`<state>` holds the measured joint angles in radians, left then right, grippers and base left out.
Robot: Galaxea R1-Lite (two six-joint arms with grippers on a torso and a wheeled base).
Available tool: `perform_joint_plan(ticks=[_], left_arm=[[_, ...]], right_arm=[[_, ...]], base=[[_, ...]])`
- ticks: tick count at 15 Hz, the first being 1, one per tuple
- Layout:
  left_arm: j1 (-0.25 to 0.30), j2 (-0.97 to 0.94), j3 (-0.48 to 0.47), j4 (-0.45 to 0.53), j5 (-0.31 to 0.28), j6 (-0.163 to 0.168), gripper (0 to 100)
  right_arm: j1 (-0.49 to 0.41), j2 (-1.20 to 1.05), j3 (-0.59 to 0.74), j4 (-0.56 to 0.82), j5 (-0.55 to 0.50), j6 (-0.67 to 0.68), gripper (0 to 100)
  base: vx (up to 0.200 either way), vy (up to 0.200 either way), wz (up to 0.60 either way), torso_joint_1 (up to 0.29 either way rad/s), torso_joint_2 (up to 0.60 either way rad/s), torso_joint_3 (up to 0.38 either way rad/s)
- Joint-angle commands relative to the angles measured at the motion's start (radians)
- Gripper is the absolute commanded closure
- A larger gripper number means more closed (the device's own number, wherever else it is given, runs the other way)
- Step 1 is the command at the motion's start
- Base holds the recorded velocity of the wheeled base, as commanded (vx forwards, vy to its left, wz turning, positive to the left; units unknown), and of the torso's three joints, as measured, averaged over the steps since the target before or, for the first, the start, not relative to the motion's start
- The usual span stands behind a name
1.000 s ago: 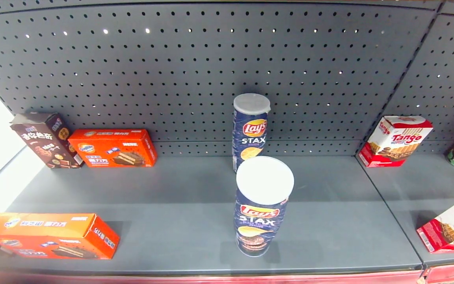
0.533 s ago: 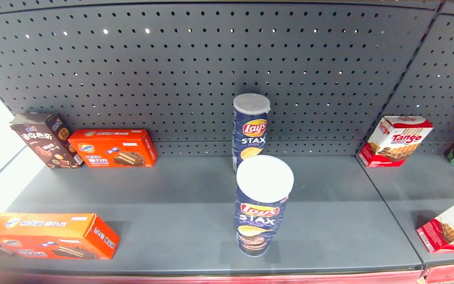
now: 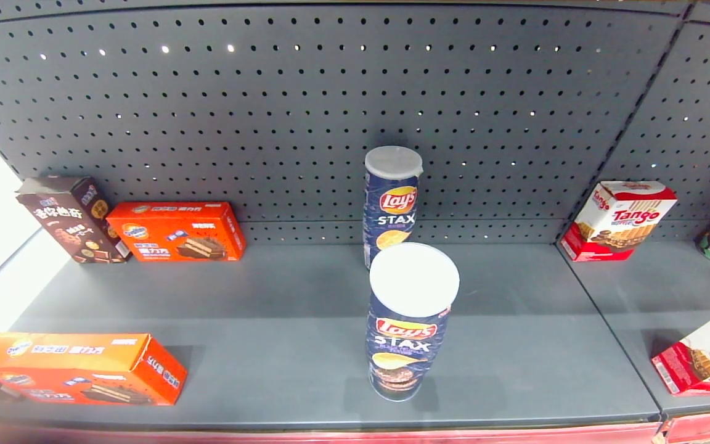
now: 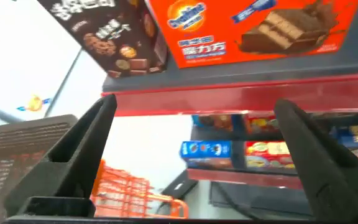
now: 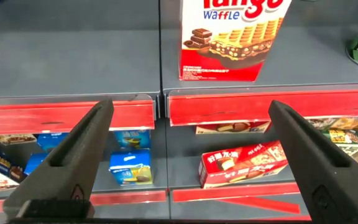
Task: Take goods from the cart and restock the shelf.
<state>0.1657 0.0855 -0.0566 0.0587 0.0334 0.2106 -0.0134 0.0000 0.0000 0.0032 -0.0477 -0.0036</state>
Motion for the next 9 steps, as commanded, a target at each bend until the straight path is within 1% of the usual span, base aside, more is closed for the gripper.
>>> perform_joint_plan(ticks=[1, 2, 3, 4, 5, 6, 7, 8, 9], left_arm=[[-0.018, 0.008, 0.009, 0.001, -0.119, -0.093, 0], [-0.018, 0.008, 0.009, 0.001, -0.119, -0.093, 0], [-0.061, 0.008, 0.011, -0.005, -0.136, -0.117, 0], [-0.06, 0.008, 0.012, -0.007, -0.122, -0.129, 0], [-0.06, 0.008, 0.012, -0.007, -0.059, -0.134, 0], [-0.058, 0.008, 0.018, -0.027, 0.076, -0.157, 0], [-0.06, 0.007, 0.035, -0.066, 0.106, -0.189, 0], [-0.061, 0.007, 0.038, -0.074, 0.123, -0.194, 0], [-0.071, 0.007, 0.035, -0.068, 0.109, -0.198, 0]], right_arm=[[0.001, 0.0, 0.0, 0.0, 0.0, 0.001, 0], [0.001, 0.0, 0.0, 0.0, 0.0, 0.001, 0], [0.001, 0.0, 0.0, 0.0, 0.0, 0.001, 0], [0.0, 0.0, 0.0, 0.0, 0.0, 0.001, 0], [0.0, 0.0, 0.0, 0.0, 0.0, 0.001, 0], [0.001, 0.0, 0.0, 0.0, 0.0, 0.001, 0], [0.0, 0.0, 0.0, 0.0, 0.0, 0.001, 0], [0.001, 0.0, 0.0, -0.002, 0.0, -0.001, 0], [0.001, 0.0, 0.0, 0.0, 0.0, 0.001, 0]], base=[[0.0, 0.0, 0.0, 0.0, 0.0, 0.0], [0.0, 0.0, 0.0, 0.0, 0.0, 0.0], [0.0, 0.0, 0.0, 0.0, 0.0, 0.0], [0.0, 0.0, 0.0, 0.0, 0.0, 0.0], [0.0, 0.0, 0.0, 0.0, 0.0, 0.0], [0.0, 0.0, 0.0, 0.0, 0.0, 0.0], [0.0, 0.0, 0.0, 0.0, 0.0, 0.0], [0.0, 0.0, 0.0, 0.0, 0.0, 0.0], [0.0, 0.0, 0.0, 0.0, 0.0, 0.0]])
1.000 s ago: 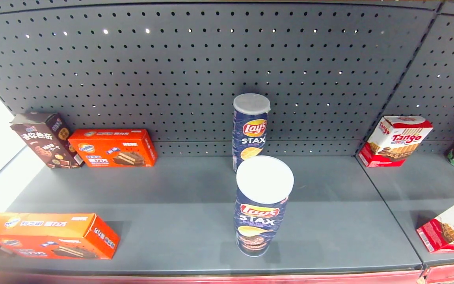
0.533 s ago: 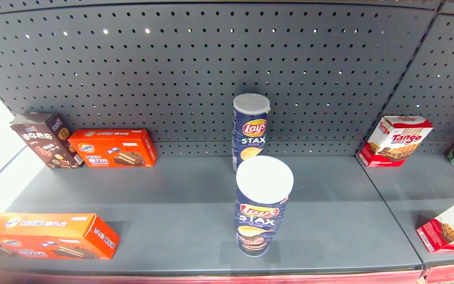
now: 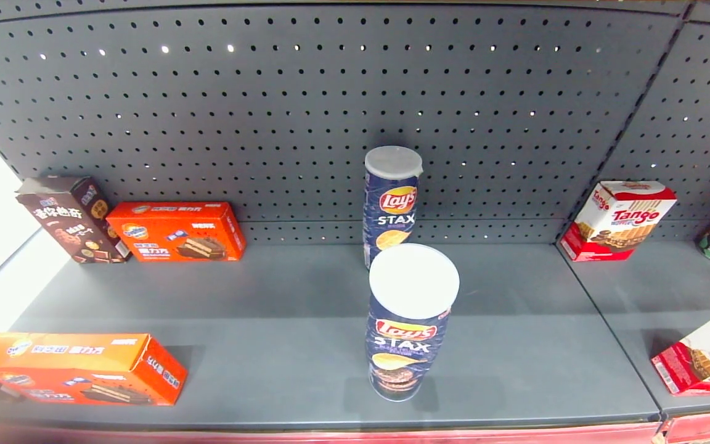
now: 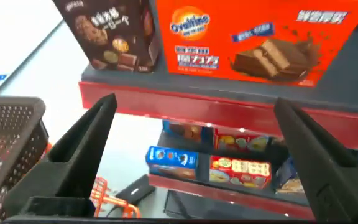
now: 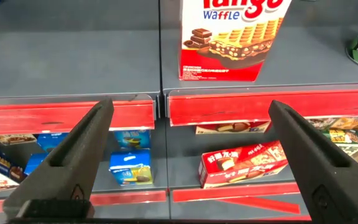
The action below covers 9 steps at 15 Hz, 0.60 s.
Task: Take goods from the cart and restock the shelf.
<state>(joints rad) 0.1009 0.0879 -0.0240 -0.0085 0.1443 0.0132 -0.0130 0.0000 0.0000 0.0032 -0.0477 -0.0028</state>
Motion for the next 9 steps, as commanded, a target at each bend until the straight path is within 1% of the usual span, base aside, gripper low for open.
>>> perform_joint_plan(ticks=[1, 2, 3, 4, 5, 6, 7, 8, 9], left_arm=[[-0.036, 0.004, 0.004, -0.002, -0.095, 0.025, 0], [-0.067, -0.008, 0.003, -0.001, -0.207, 0.076, 0], [-0.086, -0.034, -0.001, 0.01, -0.252, 0.103, 0], [-0.095, -0.076, -0.004, 0.021, -0.259, 0.123, 0], [-0.096, -0.088, -0.004, 0.021, -0.262, 0.146, 100], [-0.096, -0.088, -0.004, 0.021, -0.275, 0.183, 100], [-0.096, -0.088, -0.004, 0.021, -0.301, 0.208, 100], [-0.096, -0.088, -0.004, 0.024, -0.307, 0.217, 100], [-0.096, -0.088, -0.004, 0.025, -0.244, 0.188, 100]], right_arm=[[0.001, 0.0, 0.0, -0.002, 0.0, 0.0, 0], [0.001, 0.0, 0.0, 0.0, 0.0, 0.0, 0], [0.001, 0.0, 0.0, 0.0, 0.0, 0.0, 0], [0.001, 0.0, 0.0, 0.0, 0.0, 0.0, 0], [0.001, 0.0, 0.0, 0.0, 0.0, -0.002, 0], [-0.001, 0.0, 0.0, 0.0, 0.0, 0.0, 0], [0.001, 0.0, 0.0, 0.0, 0.0, 0.0, 0], [0.001, 0.0, 0.0, 0.0, 0.0, 0.0, 0], [0.001, 0.0, 0.0, -0.002, 0.0, -0.002, 0]], base=[[0.0, 0.0, 0.0, 0.0, 0.0, 0.0], [0.0, 0.0, 0.0, 0.0, 0.0, 0.0], [0.0, 0.0, 0.0, 0.0, 0.0, 0.0], [0.0, 0.0, 0.0, 0.0, 0.0, 0.0], [0.0, 0.0, 0.0, 0.0, 0.0, 0.0], [0.0, 0.0, 0.0, 0.0, 0.0, 0.0], [0.0, 0.0, 0.0, 0.0, 0.0, 0.0], [0.0, 0.0, 0.0, 0.0, 0.0, 0.0], [0.0, 0.0, 0.0, 0.0, 0.0, 0.0]])
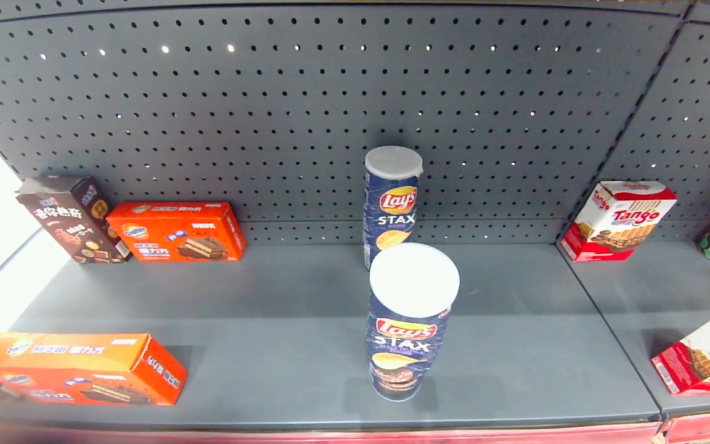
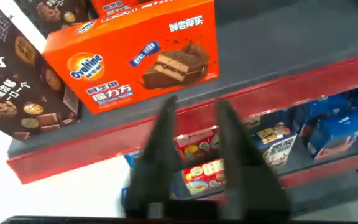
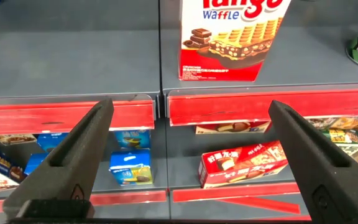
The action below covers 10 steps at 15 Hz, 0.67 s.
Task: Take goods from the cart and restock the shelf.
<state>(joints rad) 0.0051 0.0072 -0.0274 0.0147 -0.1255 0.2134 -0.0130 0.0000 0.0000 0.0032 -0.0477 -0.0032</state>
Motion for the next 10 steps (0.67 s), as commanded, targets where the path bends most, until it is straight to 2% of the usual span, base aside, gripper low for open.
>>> perform_joint_plan(ticks=[1, 3, 4, 7, 10], left_arm=[[-0.001, -0.007, 0.001, -0.002, 0.069, -0.072, 100], [-0.001, -0.007, 0.004, -0.01, 0.073, -0.16, 100], [-0.001, -0.007, 0.009, -0.025, 0.078, -0.174, 100], [-0.001, -0.007, 0.014, -0.041, 0.08, -0.189, 100], [-0.001, -0.007, 0.014, -0.041, 0.078, -0.186, 100]], right_arm=[[-0.001, 0.0, 0.0, 0.0, 0.0, 0.0, 0], [0.001, 0.0, 0.0, 0.0, 0.0, 0.0, 0], [-0.001, 0.0, 0.0, 0.0, 0.0, 0.0, 0], [0.001, 0.0, 0.0, -0.002, 0.0, 0.0, 0], [0.001, 0.0, 0.0, 0.0, 0.0, 0.0, 0]], base=[[0.0, 0.0, 0.0, 0.0, 0.0, 0.0], [0.0, 0.0, 0.0, 0.0, 0.0, 0.0], [0.0, 0.0, 0.0, 0.0, 0.0, 0.0], [0.0, 0.0, 0.0, 0.0, 0.0, 0.0], [0.0, 0.0, 0.0, 0.0, 0.0, 0.0]])
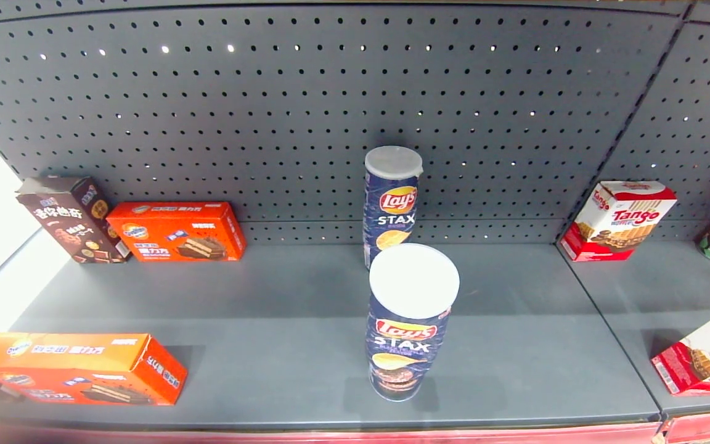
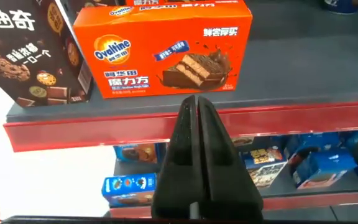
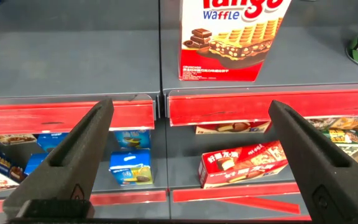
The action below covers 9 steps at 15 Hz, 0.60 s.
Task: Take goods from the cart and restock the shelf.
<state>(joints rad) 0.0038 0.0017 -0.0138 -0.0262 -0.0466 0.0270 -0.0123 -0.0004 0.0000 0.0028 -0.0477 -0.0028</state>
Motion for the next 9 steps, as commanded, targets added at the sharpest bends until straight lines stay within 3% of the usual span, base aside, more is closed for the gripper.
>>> perform_joint_plan(ticks=[1, 3, 4, 5, 6, 7, 9], left_arm=[[0.001, -0.002, 0.0, 0.0, -0.004, 0.008, 100], [0.001, -0.002, 0.012, 0.0, 0.011, 0.031, 100], [0.001, -0.002, 0.014, 0.015, 0.028, 0.071, 100], [0.001, -0.002, 0.014, 0.028, 0.024, 0.091, 100], [0.001, -0.002, 0.012, 0.029, -0.01, 0.096, 100], [-0.004, -0.002, 0.012, 0.032, -0.05, 0.053, 100], [-0.002, -0.002, 0.012, 0.031, -0.041, 0.047, 100]], right_arm=[[-0.001, 0.0, 0.0, 0.0, 0.0, 0.0, 0], [0.0, 0.0, 0.0, 0.0, 0.0, 0.0, 0], [-0.001, 0.0, 0.0, 0.0, 0.0, -0.002, 0], [0.0, 0.0, 0.0, 0.0, 0.0, 0.0, 0], [0.0, 0.0, 0.0, 0.0, 0.0, -0.002, 0], [-0.001, 0.0, 0.0, 0.0, 0.0, 0.0, 0], [0.0, 0.0, 0.0, 0.0, 0.0, 0.0, 0]], base=[[0.0, 0.0, 0.0, 0.0, 0.0, 0.0], [0.0, 0.0, 0.0, 0.0, 0.0, 0.0], [0.0, 0.0, 0.0, 0.0, 0.0, 0.0], [0.0, 0.0, 0.0, 0.0, 0.0, 0.0], [0.0, 0.0, 0.0, 0.0, 0.0, 0.0], [0.0, 0.0, 0.0, 0.0, 0.0, 0.0], [0.0, 0.0, 0.0, 0.0, 0.0, 0.0]])
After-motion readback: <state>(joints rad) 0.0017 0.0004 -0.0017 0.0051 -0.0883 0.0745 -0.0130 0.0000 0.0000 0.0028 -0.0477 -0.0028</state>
